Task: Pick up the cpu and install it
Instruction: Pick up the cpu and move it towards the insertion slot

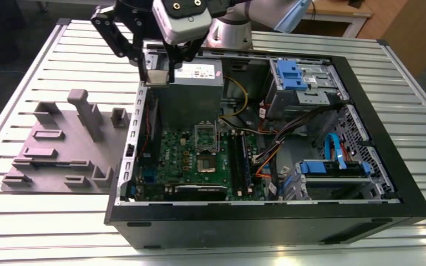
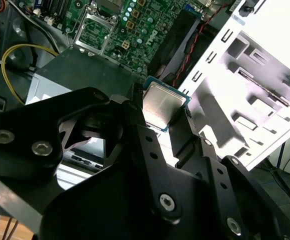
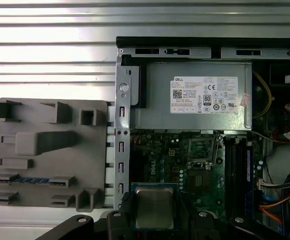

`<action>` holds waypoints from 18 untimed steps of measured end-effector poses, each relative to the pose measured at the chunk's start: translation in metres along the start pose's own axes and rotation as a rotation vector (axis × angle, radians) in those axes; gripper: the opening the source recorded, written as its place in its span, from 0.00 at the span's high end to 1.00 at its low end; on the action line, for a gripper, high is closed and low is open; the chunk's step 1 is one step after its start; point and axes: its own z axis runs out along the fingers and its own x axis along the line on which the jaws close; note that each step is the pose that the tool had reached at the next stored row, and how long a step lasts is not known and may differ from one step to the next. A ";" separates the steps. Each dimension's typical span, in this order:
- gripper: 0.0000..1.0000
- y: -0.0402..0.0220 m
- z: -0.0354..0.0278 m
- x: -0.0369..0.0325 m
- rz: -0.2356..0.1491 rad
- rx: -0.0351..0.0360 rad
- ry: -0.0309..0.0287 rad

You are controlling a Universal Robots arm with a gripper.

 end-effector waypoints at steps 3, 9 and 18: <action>0.55 0.0000 0.0000 -0.0009 0.000 0.0000 -0.0001; 0.55 0.0000 0.0000 -0.0014 0.000 0.0000 -0.0001; 0.55 0.0001 -0.0001 -0.0060 0.000 -0.0001 0.0000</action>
